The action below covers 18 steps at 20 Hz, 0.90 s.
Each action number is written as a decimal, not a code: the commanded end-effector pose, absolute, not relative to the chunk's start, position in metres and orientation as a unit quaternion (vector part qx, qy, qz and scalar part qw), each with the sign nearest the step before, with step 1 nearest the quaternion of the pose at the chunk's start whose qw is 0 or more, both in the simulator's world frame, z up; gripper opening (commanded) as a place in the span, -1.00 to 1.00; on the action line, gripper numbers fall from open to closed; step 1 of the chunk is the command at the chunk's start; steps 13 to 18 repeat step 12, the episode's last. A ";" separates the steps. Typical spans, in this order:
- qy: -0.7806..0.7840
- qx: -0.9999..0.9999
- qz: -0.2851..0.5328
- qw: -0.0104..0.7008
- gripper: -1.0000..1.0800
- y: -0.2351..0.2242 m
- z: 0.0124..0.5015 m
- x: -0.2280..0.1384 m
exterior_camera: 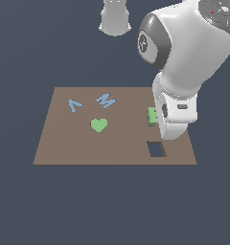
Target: Insert a designated object into the corresponding slot on a board.
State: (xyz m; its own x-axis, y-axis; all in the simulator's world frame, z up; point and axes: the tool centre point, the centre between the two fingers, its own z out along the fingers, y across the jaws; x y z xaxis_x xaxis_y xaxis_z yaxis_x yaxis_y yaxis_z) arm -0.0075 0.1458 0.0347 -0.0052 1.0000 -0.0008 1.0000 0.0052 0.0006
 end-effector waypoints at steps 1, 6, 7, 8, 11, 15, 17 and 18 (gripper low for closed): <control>0.709 0.705 0.000 0.001 -1.00 0.146 0.030 -0.008; 0.709 0.705 0.000 0.001 0.92 0.146 0.030 -0.008; 0.709 0.705 0.000 0.001 0.92 0.146 0.030 -0.008; 0.709 0.705 0.000 0.001 0.92 0.146 0.030 -0.008; 0.709 0.705 0.000 0.001 0.92 0.146 0.030 -0.008; 0.709 0.705 0.000 0.001 0.92 0.146 0.030 -0.008; 0.709 0.705 0.000 0.001 0.92 0.146 0.030 -0.008; 0.709 0.705 0.000 0.001 0.92 0.146 0.030 -0.008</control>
